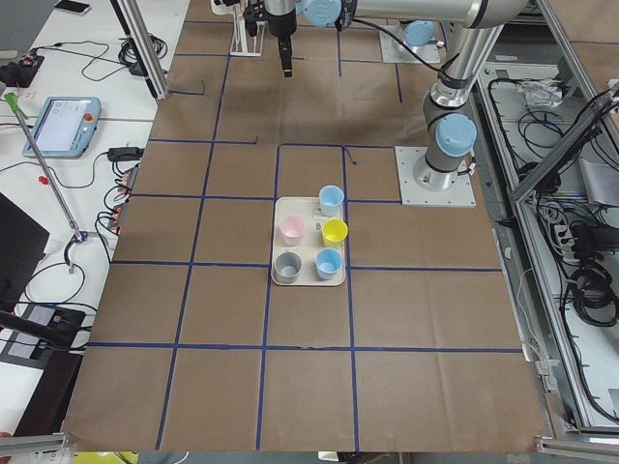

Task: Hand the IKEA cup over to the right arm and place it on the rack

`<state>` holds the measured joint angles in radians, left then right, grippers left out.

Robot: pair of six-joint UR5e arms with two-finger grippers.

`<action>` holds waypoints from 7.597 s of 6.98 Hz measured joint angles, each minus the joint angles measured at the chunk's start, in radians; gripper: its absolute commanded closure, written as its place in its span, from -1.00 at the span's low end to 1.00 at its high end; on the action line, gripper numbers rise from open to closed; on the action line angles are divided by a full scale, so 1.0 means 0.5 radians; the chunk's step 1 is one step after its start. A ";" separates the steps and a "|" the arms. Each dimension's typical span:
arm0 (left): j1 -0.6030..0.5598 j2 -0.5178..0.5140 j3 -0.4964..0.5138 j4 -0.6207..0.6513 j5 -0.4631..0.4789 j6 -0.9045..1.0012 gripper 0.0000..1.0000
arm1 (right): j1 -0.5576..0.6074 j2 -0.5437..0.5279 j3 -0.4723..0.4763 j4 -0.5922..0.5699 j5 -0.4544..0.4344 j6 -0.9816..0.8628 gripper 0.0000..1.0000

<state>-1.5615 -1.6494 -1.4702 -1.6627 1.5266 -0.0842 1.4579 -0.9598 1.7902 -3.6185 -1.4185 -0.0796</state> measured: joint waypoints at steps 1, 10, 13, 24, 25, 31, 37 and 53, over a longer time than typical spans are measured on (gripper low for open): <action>-0.001 0.020 -0.004 -0.024 -0.001 -0.003 -1.00 | -0.002 0.000 0.020 0.000 0.000 0.002 0.69; 0.234 0.251 -0.376 -0.063 0.099 0.201 -0.99 | -0.048 -0.017 0.149 0.015 0.013 0.158 -0.99; 0.663 0.476 -0.799 0.097 0.233 0.652 -0.99 | -0.047 -0.046 0.154 0.032 0.009 0.180 -0.99; 1.144 0.096 -1.445 1.098 0.244 1.162 -0.99 | 0.639 -0.656 0.115 1.010 0.110 0.669 -1.00; 1.139 0.076 -1.462 1.107 0.248 1.147 -0.99 | 0.679 -0.657 0.114 0.996 0.288 0.810 -1.00; 1.137 0.064 -1.456 1.098 0.282 1.151 1.00 | 0.697 -0.617 0.150 1.016 1.028 1.435 -1.00; 1.117 0.179 -1.038 0.647 0.363 1.157 1.00 | 0.668 -0.614 0.135 0.983 1.151 1.703 -1.00; 0.916 -0.411 -0.919 2.081 -2.447 2.190 1.00 | 0.622 -0.575 0.287 0.519 1.149 2.802 -0.97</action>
<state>-1.1037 -1.8548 -1.9295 -0.6221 0.3030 1.0106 1.7687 -1.2473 1.9338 -3.3589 -0.8438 1.3216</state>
